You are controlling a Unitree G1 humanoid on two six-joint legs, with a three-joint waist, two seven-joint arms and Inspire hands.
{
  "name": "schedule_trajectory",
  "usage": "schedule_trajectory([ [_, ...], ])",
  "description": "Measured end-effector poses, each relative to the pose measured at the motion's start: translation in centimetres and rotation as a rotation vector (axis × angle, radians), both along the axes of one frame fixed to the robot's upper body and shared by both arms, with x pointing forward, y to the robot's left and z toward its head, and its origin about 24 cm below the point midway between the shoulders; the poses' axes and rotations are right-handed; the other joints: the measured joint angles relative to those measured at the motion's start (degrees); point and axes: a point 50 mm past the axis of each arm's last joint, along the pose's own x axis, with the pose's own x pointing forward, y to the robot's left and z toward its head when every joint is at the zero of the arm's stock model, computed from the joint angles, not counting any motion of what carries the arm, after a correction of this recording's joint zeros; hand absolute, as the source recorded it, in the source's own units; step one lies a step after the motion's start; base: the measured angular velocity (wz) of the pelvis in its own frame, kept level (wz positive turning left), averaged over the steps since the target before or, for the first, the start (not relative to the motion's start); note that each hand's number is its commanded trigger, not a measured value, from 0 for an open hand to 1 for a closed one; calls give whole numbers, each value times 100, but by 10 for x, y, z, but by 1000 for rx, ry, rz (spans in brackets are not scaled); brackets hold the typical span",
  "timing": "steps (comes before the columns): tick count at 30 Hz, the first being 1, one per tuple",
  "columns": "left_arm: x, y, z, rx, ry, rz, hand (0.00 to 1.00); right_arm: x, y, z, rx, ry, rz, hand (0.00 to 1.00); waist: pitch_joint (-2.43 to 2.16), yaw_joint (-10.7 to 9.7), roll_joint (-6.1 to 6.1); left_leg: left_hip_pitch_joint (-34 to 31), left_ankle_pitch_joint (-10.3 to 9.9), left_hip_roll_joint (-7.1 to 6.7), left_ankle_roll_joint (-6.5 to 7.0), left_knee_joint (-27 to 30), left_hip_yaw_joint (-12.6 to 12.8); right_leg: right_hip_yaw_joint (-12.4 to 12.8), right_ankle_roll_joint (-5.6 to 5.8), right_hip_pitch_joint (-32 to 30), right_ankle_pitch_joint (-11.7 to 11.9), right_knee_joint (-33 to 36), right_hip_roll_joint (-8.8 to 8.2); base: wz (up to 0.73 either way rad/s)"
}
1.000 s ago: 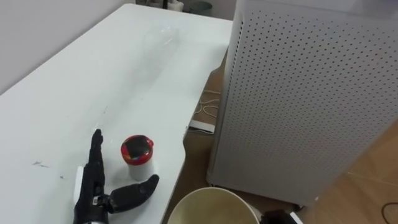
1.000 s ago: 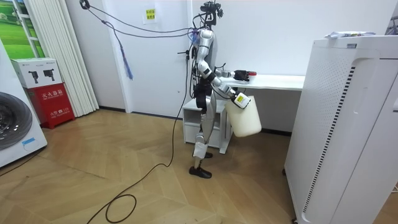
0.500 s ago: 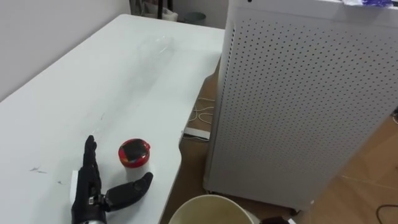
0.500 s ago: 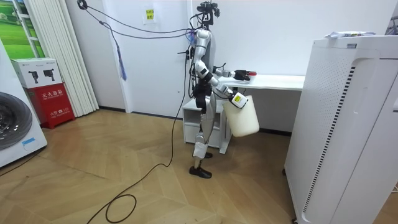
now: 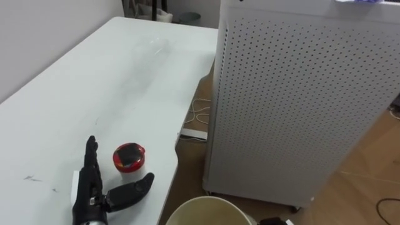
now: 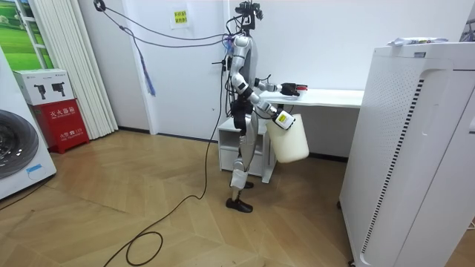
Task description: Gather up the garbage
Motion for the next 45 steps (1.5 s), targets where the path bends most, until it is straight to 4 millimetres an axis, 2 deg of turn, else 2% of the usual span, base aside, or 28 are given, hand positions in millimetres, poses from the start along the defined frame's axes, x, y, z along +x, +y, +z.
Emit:
schedule_trajectory([
  [10, 7, -4, 0, -3, 6, -58, 0, 0, 4, 0, 10, 2, 13, 100, -4, -92, -10, 4, 0, 5, 0, -6, 36, 20, 0, -19, 0, 6, 4, -1],
  [11, 7, -4, 0, -4, 4, -60, 23, 0, 4, 0, 11, 2, 13, 100, -5, -95, -12, 9, 0, 6, 0, -5, 42, 20, 0, -17, 0, 5, 4, 0],
  [12, 8, -4, 0, -4, 3, -63, 55, 0, 4, 0, 11, 2, 13, 100, -5, -96, -14, 14, 0, 6, 0, -6, 47, 20, 0, -15, 0, 4, 4, 0],
  [13, 8, -4, 0, -4, 3, -65, 74, 0, 4, 0, 11, 2, 13, 100, -5, -95, -14, 16, 0, 6, 0, -5, 49, 20, 0, -14, 0, 4, 4, 0],
  [14, 8, -5, 0, -4, 2, -68, 100, 0, 4, 0, 11, 2, 13, 100, -4, -95, -15, 20, 0, 6, 0, -6, 52, 21, 0, -11, 0, 4, 4, 0],
  [45, 10, -11, 0, -25, 28, -98, 100, 1, 0, 0, -8, -6, -35, 100, 2, -67, -94, 33, -4, 45, -6, -20, 90, -5, -8, -13, 5, 8, 11, 0],
])
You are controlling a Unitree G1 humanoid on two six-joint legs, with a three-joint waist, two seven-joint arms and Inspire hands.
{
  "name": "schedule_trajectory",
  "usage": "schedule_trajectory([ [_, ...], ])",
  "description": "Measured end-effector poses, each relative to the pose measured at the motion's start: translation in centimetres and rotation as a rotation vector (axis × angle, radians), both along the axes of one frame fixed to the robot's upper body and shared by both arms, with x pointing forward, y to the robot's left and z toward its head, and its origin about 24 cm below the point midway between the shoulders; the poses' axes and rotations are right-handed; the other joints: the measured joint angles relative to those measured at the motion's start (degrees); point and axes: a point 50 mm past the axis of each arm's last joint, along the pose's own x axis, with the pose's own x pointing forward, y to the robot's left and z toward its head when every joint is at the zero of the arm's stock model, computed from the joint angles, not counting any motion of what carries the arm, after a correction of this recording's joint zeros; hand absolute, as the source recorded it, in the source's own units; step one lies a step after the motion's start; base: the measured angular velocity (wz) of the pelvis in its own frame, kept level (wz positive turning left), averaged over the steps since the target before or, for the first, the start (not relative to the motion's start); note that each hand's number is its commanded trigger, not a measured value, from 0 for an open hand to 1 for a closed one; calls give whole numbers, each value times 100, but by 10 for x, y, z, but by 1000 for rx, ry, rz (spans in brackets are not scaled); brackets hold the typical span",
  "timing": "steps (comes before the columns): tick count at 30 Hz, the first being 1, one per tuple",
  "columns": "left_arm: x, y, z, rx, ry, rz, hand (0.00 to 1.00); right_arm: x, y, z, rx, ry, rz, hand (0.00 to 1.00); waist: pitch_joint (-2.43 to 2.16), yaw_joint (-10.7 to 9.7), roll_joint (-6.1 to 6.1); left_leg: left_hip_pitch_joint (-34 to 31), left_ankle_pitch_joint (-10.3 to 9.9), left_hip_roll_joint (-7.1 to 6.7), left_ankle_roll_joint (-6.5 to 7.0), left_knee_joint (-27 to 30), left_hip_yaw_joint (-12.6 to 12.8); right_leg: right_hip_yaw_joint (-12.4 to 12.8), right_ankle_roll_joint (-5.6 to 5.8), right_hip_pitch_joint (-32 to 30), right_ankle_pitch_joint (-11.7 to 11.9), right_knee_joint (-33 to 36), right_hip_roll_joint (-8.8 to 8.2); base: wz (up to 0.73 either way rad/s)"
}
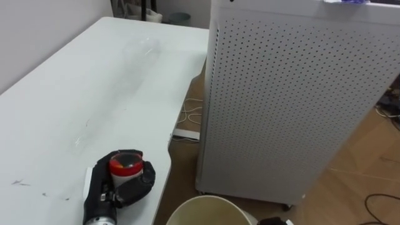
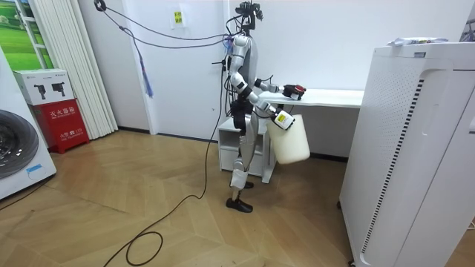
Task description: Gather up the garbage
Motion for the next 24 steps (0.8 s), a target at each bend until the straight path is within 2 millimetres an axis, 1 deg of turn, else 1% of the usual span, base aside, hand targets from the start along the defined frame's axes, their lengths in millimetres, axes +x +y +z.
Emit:
schedule_trajectory([
  [3, 2, -3, 8, -1, -29, -21, 100, 2, -2, 0, -9, -2, -7, 100, -5, 14, 8, -8, -1, -6, -3, -1, 32, 14, -13, -33, 8, 7, 13, -7],
  [5, 4, -6, 16, -5, -62, -35, 100, 4, -4, -1, -12, 3, -16, 100, -12, 22, 18, -16, -1, 6, -4, 0, 121, 74, -17, -83, 11, 25, 24, -16],
  [7, 6, -10, 23, -10, -93, -61, 100, 9, -9, -4, -26, 17, -32, 100, -26, -27, 41, -20, -1, 2, -3, -2, 139, 118, -19, -104, 13, 28, 25, -14],
  [10, 7, -21, 33, -22, -132, -133, 100, 14, -17, -4, -45, 21, -62, 100, -37, -38, 51, -46, -1, 9, -3, 1, 165, 132, -19, -168, 12, 89, 26, -6],
  [11, 7, -25, 37, -26, -147, -170, 100, 16, -20, -2, -47, 15, -79, 100, -38, -76, 51, -72, -1, 10, -3, 10, 191, 135, -19, -195, 12, 89, 26, -4],
  [13, 8, -29, 38, -29, -150, -211, 100, 18, -23, -1, -54, 6, -92, 100, -44, -105, 61, -80, -1, 13, -3, 24, 221, 150, -19, -209, 12, 93, 25, -6],
  [15, 7, -33, 37, -30, -144, -258, 100, 23, -23, 2, -39, -6, -103, 100, -45, -180, 63, -83, -1, 24, -3, 28, 275, 161, -22, -247, 14, 118, 25, -10],
  [16, 7, -35, 37, -31, -143, -269, 100, 24, -24, 2, -38, -9, -105, 100, -44, -178, 64, -83, -1, 29, -3, 28, 308, 168, -23, -274, 15, 142, 25, -19],
  [18, 6, -41, 36, -33, -137, -311, 100, 28, -24, 5, -41, -23, -107, 100, -41, -206, 69, -92, -1, 31, -3, 28, 336, 173, -23, -345, 15, 215, 21, -16],
  [20, 5, -47, 35, -37, -131, -372, 100, 35, -23, 9, -40, -42, -103, 100, -38, -276, 78, -140, -1, 30, -2, 32, 347, 204, -32, -413, 20, 237, 20, -6],
  [21, 4, -51, 34, -39, -126, -401, 100, 37, -22, 11, -40, -52, -101, 100, -39, -317, 90, -187, -2, 31, -2, 34, 351, 216, -36, -478, 23, 274, 21, -7],
  [23, 2, -56, 32, -41, -117, -441, 100, 41, -23, 13, -42, -63, -101, 100, -27, -334, 121, -222, -2, 37, -2, 33, 379, 238, -50, -530, 32, 286, 31, -9],
  [24, 1, -59, 31, -41, -110, -466, 100, 42, -25, 14, -46, -67, -104, 100, -46, -343, 157, -265, -2, 40, -2, 34, 392, 248, -56, -582, 36, 295, 34, -8],
])
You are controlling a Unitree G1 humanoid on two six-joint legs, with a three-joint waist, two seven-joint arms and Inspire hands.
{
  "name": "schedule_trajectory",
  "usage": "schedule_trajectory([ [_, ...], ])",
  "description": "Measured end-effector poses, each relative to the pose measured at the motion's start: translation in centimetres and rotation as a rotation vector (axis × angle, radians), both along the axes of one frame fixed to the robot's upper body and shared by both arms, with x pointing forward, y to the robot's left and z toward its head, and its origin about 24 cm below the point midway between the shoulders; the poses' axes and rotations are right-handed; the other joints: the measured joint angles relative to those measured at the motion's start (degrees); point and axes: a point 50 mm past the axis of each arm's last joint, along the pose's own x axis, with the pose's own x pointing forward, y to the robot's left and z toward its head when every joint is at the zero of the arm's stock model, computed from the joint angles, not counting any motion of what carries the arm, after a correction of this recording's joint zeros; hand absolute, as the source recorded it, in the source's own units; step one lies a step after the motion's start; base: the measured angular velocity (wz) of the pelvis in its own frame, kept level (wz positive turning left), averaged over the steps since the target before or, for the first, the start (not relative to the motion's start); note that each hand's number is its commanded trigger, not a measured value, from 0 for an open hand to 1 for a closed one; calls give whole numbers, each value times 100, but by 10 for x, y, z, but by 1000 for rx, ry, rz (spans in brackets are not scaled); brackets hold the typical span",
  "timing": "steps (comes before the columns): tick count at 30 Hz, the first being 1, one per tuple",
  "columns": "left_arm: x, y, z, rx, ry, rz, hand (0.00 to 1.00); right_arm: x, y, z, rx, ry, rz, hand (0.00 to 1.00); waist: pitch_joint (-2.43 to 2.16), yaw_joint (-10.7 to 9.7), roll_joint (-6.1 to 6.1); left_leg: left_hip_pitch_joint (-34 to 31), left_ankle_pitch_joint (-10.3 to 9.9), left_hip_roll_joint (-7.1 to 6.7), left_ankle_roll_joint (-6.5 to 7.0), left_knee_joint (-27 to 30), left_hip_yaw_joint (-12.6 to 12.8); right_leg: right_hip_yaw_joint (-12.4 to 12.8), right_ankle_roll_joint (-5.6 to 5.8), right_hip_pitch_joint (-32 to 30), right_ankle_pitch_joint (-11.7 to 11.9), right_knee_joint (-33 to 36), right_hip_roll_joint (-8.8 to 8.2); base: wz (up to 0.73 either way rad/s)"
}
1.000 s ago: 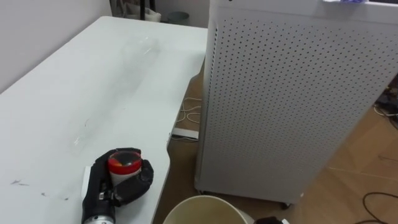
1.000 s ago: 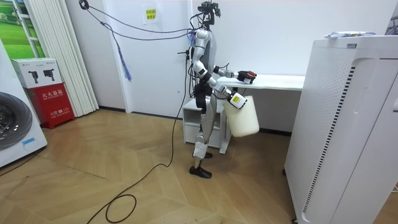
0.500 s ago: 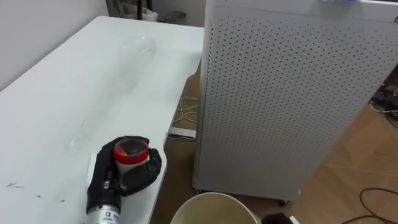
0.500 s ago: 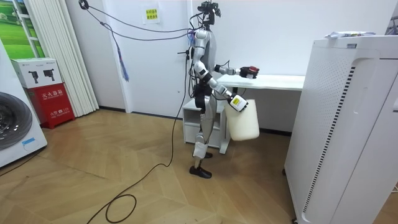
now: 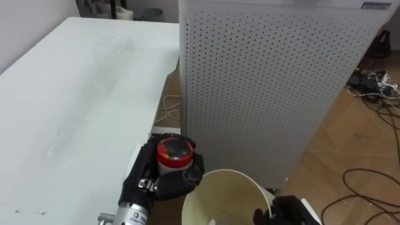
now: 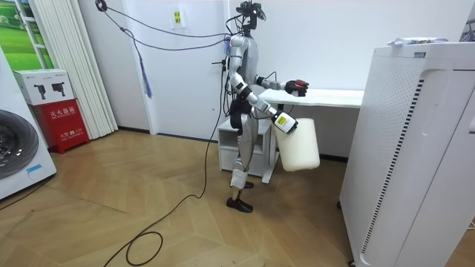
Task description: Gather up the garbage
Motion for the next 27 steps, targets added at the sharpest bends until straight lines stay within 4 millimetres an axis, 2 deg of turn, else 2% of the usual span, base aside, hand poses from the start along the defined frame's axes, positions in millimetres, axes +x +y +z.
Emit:
schedule_trajectory([
  [3, -3, -9, -4, 4, 18, -55, 100, 4, -4, 4, -18, -15, -7, 100, -13, -16, 94, -70, 1, -1, 0, 3, 30, 43, -7, -112, 5, 38, 5, -7],
  [4, -4, -9, -5, 3, 25, -63, 100, 6, -4, 5, -21, -20, -7, 100, -4, -37, 109, -75, 1, -1, 1, 5, 37, 49, -7, -122, 4, 46, 4, -5],
  [6, -6, -14, -11, 7, 57, -98, 100, 11, -3, 8, -27, -38, -9, 100, -4, -146, 144, -125, 2, -3, 2, 23, 84, 80, -7, -199, 4, 84, 0, -7],
  [11, -11, -26, -26, 16, 143, -162, 100, 14, -2, 10, -24, -46, -13, 100, 27, -254, 168, -129, 2, 12, 3, 30, 177, 157, -6, -233, 4, 75, -3, -9],
  [16, -13, -29, -29, 19, 158, -192, 98, 13, -3, 7, -26, -33, -17, 100, 55, -311, 181, -228, 3, 48, 3, 36, 239, 192, -13, -380, 8, 123, 6, -5],
  [17, -13, -29, -29, 19, 161, -196, 82, 12, -3, 7, -27, -30, -18, 100, 69, -309, 177, -242, 3, 53, 3, 39, 240, 200, -13, -419, 8, 161, 8, -7],
  [18, -13, -30, -30, 21, 165, -199, 58, 12, -3, 7, -28, -30, -20, 100, 70, -310, 177, -263, 3, 55, 3, 46, 244, 200, -13, -458, 7, 204, 8, -6],
  [19, -13, -30, -30, 22, 167, -200, 25, 12, -3, 7, -29, -30, -22, 100, 71, -310, 174, -275, 3, 55, 3, 48, 248, 201, -13, -472, 7, 206, 7, -4],
  [20, -13, -31, -31, 23, 168, -204, 0, 13, -3, 7, -30, -31, -24, 100, 73, -310, 172, -317, 2, 54, 3, 63, 254, 212, -13, -513, 7, 216, 7, 0],
  [24, -10, -36, -29, 33, 166, -230, 0, 15, -1, 6, -28, -26, -22, 100, 94, -307, 163, -404, 2, 53, 3, 110, 255, 222, -15, -598, 8, 246, 5, 0],
  [25, -8, -37, -27, 34, 158, -240, 0, 18, 0, 7, -29, -31, -17, 100, 118, -306, 159, -435, 2, 53, 3, 114, 255, 226, -15, -645, 8, 278, 4, 0],
  [27, -5, -40, -24, 34, 146, -253, 0, 21, 1, 9, -29, -38, -11, 100, 121, -307, 159, -475, 2, 54, 3, 115, 255, 225, -15, -696, 8, 298, 8, 0],
])
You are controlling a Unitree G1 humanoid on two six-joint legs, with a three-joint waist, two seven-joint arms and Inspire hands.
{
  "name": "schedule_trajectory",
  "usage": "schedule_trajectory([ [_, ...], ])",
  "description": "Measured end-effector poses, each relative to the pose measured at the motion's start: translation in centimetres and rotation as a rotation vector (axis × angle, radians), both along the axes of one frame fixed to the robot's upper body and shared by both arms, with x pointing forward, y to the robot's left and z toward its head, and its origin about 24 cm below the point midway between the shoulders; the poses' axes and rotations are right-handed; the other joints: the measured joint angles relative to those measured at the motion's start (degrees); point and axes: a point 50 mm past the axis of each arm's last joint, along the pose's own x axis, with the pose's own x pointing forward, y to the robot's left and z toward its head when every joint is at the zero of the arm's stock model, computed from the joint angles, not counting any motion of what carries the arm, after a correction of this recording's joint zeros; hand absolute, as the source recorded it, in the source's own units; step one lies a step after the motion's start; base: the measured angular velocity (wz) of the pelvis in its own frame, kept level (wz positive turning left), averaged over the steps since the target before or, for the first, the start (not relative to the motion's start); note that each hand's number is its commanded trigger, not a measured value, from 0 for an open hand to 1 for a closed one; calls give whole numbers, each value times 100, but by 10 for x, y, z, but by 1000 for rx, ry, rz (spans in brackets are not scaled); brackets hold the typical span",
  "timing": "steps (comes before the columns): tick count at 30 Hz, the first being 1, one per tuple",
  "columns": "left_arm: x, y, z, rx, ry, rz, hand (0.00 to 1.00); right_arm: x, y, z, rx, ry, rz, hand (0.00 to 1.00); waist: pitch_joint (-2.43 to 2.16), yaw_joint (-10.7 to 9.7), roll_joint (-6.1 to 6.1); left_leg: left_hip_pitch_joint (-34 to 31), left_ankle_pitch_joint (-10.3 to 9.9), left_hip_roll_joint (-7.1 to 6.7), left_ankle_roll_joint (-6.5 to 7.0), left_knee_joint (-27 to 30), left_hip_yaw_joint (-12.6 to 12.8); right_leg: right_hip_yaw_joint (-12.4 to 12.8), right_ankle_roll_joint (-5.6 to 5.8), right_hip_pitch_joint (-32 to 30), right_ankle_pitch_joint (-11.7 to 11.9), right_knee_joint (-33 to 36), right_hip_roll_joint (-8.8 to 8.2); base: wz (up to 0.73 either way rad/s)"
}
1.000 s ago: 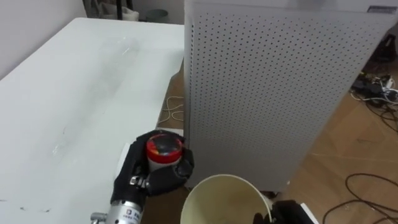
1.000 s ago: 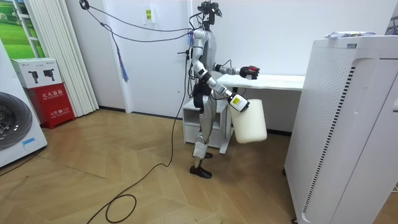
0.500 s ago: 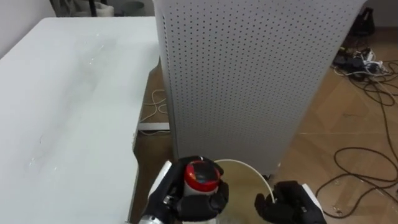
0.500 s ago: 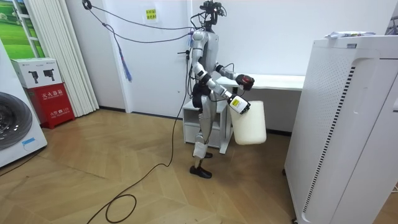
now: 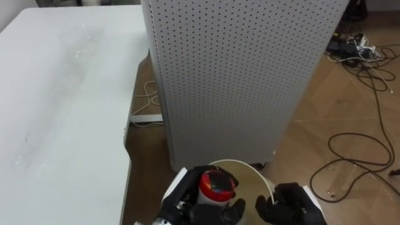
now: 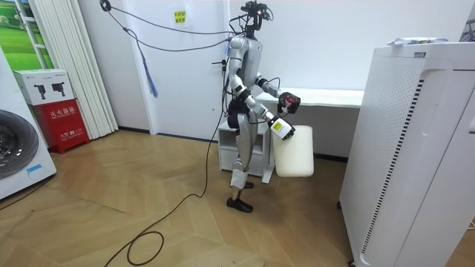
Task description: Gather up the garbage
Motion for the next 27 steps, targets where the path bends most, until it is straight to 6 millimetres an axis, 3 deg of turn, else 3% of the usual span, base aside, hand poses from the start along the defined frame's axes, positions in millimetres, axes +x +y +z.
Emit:
schedule_trajectory([
  [19, 3, -7, 4, -1, -14, -50, 0, -4, 2, -9, 0, 48, -10, 100, -2, -3, -6, -39, -1, 12, -1, 77, 45, 18, -1, -30, -1, 16, -2, 0],
  [27, 4, -7, 5, -7, -20, -14, 0, 2, 9, 0, 40, 2, 1, 100, -4, 18, -11, 158, -53, -39, -34, 136, 89, 104, -99, -145, -70, 311, 5, -25],
])
